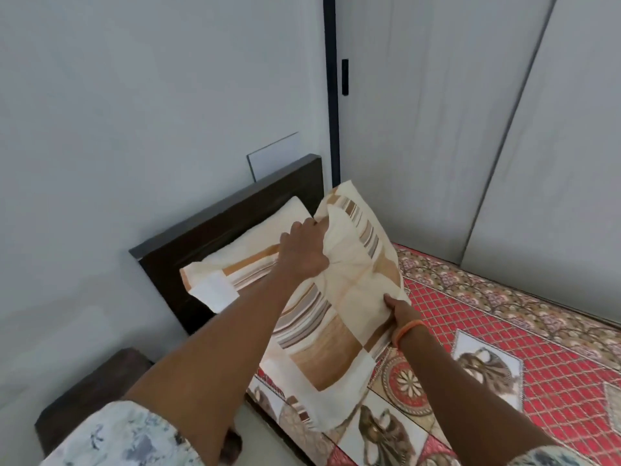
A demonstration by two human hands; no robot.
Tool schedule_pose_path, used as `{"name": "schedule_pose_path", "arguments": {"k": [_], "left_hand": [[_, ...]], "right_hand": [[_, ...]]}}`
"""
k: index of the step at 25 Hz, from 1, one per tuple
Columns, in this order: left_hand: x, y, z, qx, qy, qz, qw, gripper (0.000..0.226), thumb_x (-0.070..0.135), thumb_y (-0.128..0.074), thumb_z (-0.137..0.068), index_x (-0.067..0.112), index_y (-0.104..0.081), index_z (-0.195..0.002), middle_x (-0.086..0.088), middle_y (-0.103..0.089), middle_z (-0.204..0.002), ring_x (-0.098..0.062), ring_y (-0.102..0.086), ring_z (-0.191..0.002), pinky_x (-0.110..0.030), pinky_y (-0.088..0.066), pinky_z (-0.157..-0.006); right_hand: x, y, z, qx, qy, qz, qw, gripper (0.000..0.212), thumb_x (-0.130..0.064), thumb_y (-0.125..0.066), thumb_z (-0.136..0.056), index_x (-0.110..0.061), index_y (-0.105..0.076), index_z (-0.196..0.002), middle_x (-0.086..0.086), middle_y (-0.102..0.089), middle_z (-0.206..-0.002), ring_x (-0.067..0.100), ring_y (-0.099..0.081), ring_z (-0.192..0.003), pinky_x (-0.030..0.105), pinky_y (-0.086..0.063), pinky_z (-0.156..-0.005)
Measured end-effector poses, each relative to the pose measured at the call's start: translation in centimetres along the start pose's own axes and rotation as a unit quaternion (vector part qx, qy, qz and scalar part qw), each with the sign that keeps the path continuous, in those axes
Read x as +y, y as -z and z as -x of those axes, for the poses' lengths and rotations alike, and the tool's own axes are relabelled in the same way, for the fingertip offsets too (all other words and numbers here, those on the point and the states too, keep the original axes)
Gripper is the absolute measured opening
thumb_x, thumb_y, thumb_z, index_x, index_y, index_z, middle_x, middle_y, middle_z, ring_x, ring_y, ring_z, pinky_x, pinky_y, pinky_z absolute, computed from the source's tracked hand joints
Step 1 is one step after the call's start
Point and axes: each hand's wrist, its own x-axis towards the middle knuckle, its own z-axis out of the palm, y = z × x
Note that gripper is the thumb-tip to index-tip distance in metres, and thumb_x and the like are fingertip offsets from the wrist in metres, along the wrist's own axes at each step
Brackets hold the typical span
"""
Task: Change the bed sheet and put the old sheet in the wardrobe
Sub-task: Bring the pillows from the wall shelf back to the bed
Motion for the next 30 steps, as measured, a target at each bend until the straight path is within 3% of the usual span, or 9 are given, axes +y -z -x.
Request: {"name": "schedule_pose_path", "arguments": {"k": [4,10,14,17,20,22,24,27,30], "left_hand": [[-7.0,-1.7,-7.3,-0.034,-0.008,0.004,0.999,0.078,0.03,-0.075,-0.082,0.027,-0.031,-0.147,-0.003,-0.043,-0.143,-0.027,-0.04,-0.129,-0.051,-0.036,-0.105],[-16.8,-9.4,-21.8,-0.082,0.049,0.03,0.995,0.08,0.034,-0.073,-0.085,0.03,-0.024,-0.149,-0.002,-0.035,-0.149,-0.03,-0.032,-0.134,-0.055,-0.029,-0.109],[-23.8,-17.3,-31.4,-0.144,0.095,0.079,0.982,0.1,0.043,-0.076,-0.079,0.029,-0.012,-0.154,-0.005,-0.029,-0.152,-0.032,-0.027,-0.139,-0.054,-0.027,-0.113],[-30.2,-25.0,-33.4,-0.195,0.181,0.118,0.957,0.113,0.051,-0.081,-0.069,0.025,-0.01,-0.153,-0.008,-0.036,-0.147,-0.033,-0.037,-0.135,-0.049,-0.037,-0.109],[-34.6,-30.3,-30.4,-0.217,0.24,0.068,0.944,0.103,0.075,-0.07,-0.064,0.027,-0.029,-0.144,-0.008,-0.047,-0.137,-0.034,-0.047,-0.125,-0.047,-0.041,-0.102],[-36.3,-31.9,-28.8,-0.22,0.268,0.06,0.936,0.102,0.089,-0.059,-0.06,0.022,-0.042,-0.135,-0.009,-0.048,-0.132,-0.033,-0.048,-0.122,-0.046,-0.041,-0.099],[-37.0,-32.4,-28.4,-0.205,0.272,0.064,0.938,0.104,0.093,-0.054,-0.059,0.018,-0.047,-0.13,-0.009,-0.05,-0.129,-0.032,-0.05,-0.118,-0.045,-0.041,-0.097],[-36.8,-32.2,-28.7,-0.214,0.252,0.033,0.943,0.097,0.089,-0.051,-0.067,0.015,-0.048,-0.13,-0.01,-0.052,-0.127,-0.031,-0.053,-0.115,-0.042,-0.042,-0.094],[-36.1,-29.7,-27.3,-0.202,0.203,-0.026,0.958,0.07,0.067,-0.05,-0.087,0.012,-0.047,-0.13,-0.01,-0.052,-0.13,-0.031,-0.05,-0.117,-0.044,-0.039,-0.096]], "right_hand": [[-0.7,-8.2,-4.3,0.052,-0.002,-0.032,0.998,0.058,-0.022,-0.081,-0.074,0.0,-0.057,-0.122,0.018,-0.067,-0.112,0.033,-0.065,-0.091,0.038,-0.054,-0.067],[-2.8,-19.0,-18.3,0.077,0.047,-0.04,0.995,0.059,-0.012,-0.076,-0.08,0.002,-0.051,-0.132,0.016,-0.062,-0.123,0.029,-0.059,-0.097,0.039,-0.049,-0.083],[-1.1,-24.4,-29.8,0.099,0.029,-0.032,0.994,0.051,-0.017,-0.073,-0.084,0.001,-0.054,-0.128,0.016,-0.062,-0.117,0.029,-0.058,-0.095,0.039,-0.049,-0.082],[4.8,-26.2,-36.3,0.095,-0.045,0.028,0.994,0.067,-0.041,-0.078,-0.077,-0.001,-0.056,-0.125,0.019,-0.063,-0.12,0.034,-0.062,-0.099,0.046,-0.052,-0.082],[13.3,-26.0,-39.2,0.062,-0.139,0.075,0.985,0.099,-0.083,-0.072,-0.049,-0.019,-0.055,-0.122,0.01,-0.063,-0.11,0.03,-0.063,-0.089,0.046,-0.056,-0.076],[16.4,-26.6,-38.5,0.056,-0.133,0.101,0.984,0.096,-0.09,-0.062,-0.053,-0.026,-0.051,-0.124,0.006,-0.063,-0.116,0.029,-0.062,-0.098,0.046,-0.053,-0.091],[17.4,-27.2,-37.3,0.055,-0.133,0.063,0.988,0.103,-0.089,-0.064,-0.053,-0.019,-0.055,-0.128,0.005,-0.067,-0.117,0.028,-0.064,-0.104,0.047,-0.051,-0.097],[15.9,-27.0,-35.6,-0.005,-0.167,0.042,0.985,0.084,-0.075,-0.069,-0.066,-0.015,-0.057,-0.124,0.003,-0.068,-0.116,0.027,-0.062,-0.108,0.046,-0.048,-0.099],[13.6,-26.8,-33.3,0.001,-0.167,0.114,0.979,0.054,-0.056,-0.064,-0.085,-0.014,-0.05,-0.115,0.003,-0.057,-0.115,0.028,-0.053,-0.109,0.045,-0.042,-0.099]]}}
